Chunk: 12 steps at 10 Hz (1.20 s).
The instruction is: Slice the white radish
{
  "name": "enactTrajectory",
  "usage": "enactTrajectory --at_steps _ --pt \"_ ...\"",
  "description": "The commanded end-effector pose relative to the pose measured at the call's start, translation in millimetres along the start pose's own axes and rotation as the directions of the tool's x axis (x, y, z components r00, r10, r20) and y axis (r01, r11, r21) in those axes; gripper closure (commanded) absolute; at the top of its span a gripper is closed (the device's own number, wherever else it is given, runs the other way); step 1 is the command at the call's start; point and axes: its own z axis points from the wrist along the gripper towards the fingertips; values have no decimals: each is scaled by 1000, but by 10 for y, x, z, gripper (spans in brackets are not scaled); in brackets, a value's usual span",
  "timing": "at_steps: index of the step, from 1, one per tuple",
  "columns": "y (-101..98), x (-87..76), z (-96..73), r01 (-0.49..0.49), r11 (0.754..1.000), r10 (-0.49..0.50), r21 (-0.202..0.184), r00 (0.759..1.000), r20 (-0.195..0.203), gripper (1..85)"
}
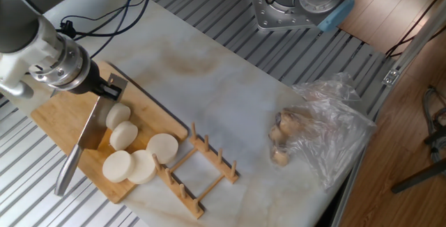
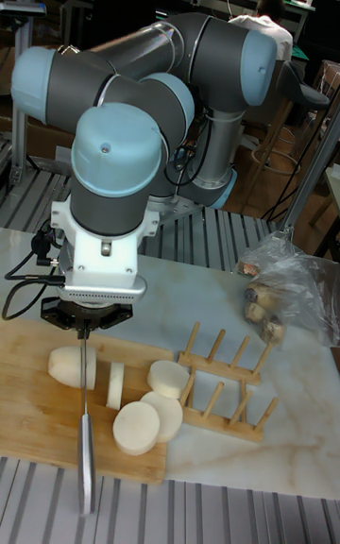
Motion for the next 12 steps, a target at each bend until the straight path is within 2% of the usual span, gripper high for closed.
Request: enactTrajectory --at_steps 1,4,6,8,10,11,12 --pt "53 -50 99 -16 1000 16 -10 1000 27 843" --pt "91 -149 225 -38 999 40 -31 997 60 843" --pt "46 -113 200 -37 999 38 -30 998 52 843" --pt "62 -112 194 -51 999 51 -7 997 59 843" --pt "61 -103 153 -51 999 51 -5 996 68 843" --pt "55 -112 134 -55 998 55 0 995 84 843" --pt "77 -177 97 -63 998 64 -8 991 117 843"
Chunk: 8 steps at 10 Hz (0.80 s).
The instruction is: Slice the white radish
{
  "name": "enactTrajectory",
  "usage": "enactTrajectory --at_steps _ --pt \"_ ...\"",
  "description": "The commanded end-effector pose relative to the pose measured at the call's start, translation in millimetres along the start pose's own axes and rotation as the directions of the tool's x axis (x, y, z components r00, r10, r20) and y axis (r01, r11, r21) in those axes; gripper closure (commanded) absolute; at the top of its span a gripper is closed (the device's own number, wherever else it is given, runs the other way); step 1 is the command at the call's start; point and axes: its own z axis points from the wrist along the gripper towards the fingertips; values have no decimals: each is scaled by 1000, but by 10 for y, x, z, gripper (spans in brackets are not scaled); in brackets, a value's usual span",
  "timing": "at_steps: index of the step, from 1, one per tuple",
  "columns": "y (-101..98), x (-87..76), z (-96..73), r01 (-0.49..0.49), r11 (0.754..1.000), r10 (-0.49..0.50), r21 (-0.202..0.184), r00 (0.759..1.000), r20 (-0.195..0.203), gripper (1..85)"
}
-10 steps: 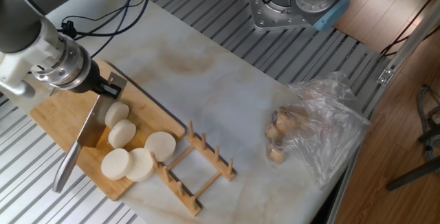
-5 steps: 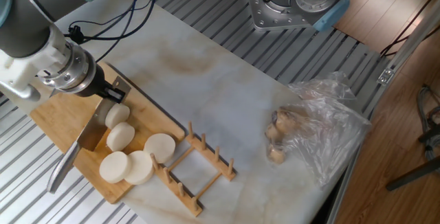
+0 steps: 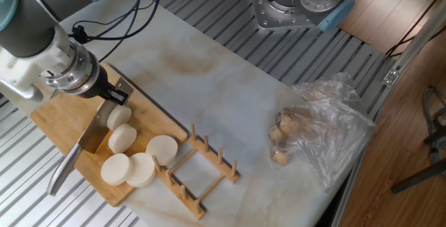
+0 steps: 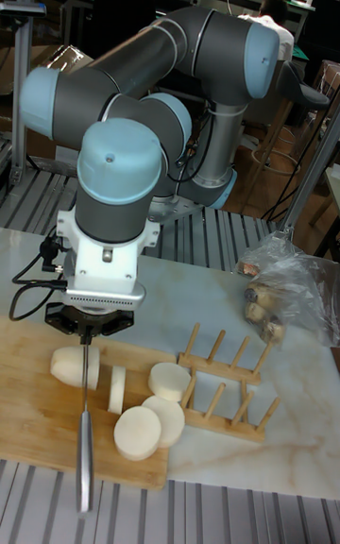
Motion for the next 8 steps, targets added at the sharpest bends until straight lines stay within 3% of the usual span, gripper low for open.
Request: enactTrajectory --at_steps 1,2,3,5,6,8 --pt "77 -156 -92 -22 999 24 -29 996 84 843" --pt "110 -237 -103 -25 999 31 -49 991 129 843" --pt "72 -299 -112 -22 999 29 -41 987 159 843" --pt "58 -386 -86 -15 999 22 -40 984 177 843" --pt "67 -400 -6 -11 999 19 -43 984 174 843" --pt "85 -216 95 -2 999 6 -34 995 96 843"
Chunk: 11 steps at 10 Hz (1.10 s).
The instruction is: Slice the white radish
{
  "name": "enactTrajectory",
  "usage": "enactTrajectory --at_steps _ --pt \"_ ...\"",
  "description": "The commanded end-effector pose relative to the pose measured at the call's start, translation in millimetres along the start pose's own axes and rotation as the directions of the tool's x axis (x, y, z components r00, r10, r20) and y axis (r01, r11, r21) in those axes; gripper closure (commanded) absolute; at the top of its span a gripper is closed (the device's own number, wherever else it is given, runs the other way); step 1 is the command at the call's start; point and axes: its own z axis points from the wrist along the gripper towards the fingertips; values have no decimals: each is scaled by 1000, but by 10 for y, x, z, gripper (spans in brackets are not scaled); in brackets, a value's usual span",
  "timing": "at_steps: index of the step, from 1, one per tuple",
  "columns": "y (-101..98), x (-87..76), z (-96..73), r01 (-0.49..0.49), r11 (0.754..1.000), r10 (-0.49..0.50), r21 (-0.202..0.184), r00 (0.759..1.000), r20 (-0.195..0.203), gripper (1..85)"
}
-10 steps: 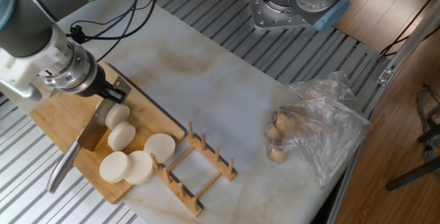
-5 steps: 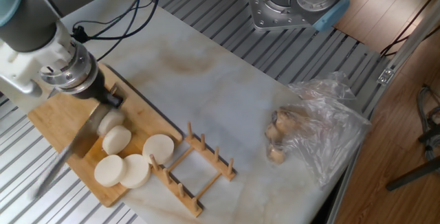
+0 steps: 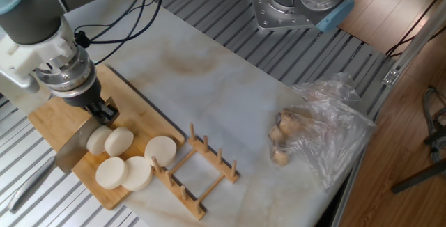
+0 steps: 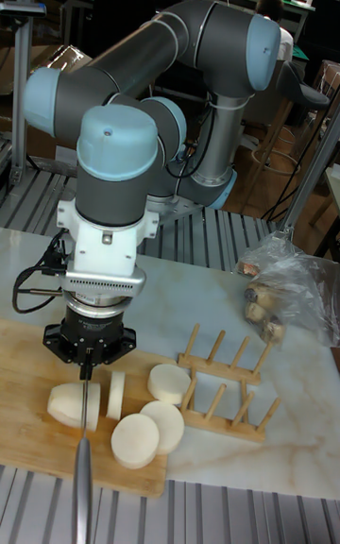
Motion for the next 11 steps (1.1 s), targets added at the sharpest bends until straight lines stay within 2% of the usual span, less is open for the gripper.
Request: enactTrajectory --at_steps 1,2,4,6,7,8,10,11 --pt "5 172 16 20 1000 -20 -7 997 -70 843" --pt "-4 223 -20 22 1000 -24 -15 995 -93 843" --pt "2 228 -12 21 1000 -23 -19 994 -108 843" --pt "-4 258 -92 24 999 -30 -41 986 -165 843" --pt "-1 278 -136 16 1000 -20 -26 984 -179 843" --pt "11 297 -144 6 1000 -8 -7 983 -181 843" --pt "17 236 -35 -14 1000 14 3 992 -122 843" --pt "35 202 -3 -12 1000 11 -2 994 -108 843"
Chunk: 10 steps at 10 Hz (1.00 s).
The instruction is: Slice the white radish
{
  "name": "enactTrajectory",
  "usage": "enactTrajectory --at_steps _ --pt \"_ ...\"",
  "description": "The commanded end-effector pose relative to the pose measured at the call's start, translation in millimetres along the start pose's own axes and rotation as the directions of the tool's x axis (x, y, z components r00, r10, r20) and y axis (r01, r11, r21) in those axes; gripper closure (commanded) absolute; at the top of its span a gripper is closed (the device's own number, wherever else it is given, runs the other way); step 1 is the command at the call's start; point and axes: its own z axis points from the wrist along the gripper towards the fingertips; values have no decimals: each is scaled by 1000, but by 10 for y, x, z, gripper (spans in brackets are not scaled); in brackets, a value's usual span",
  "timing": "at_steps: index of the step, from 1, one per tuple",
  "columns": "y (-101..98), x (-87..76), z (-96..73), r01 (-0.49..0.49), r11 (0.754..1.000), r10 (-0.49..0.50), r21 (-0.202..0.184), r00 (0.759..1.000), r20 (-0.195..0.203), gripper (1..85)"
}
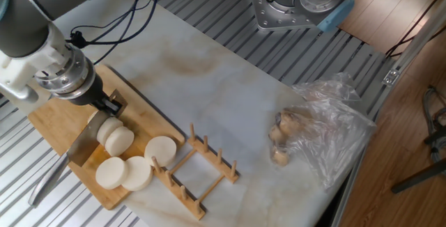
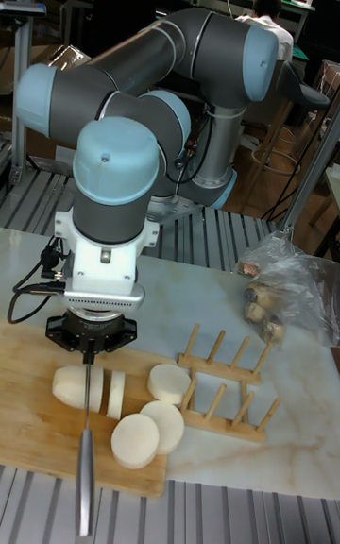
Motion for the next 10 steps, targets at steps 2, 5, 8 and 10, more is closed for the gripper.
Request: enactTrajectory --at_steps 2,5,8,10 --pt "37 -64 41 -7 1000 7 -1 999 39 830" --pt "57 -75 -57 34 999 -32 -36 998 59 633" --pt "70 -118 -9 18 1000 -17 -19 998 67 647" --pt "48 -218 -70 22 1000 -21 -16 996 92 650"
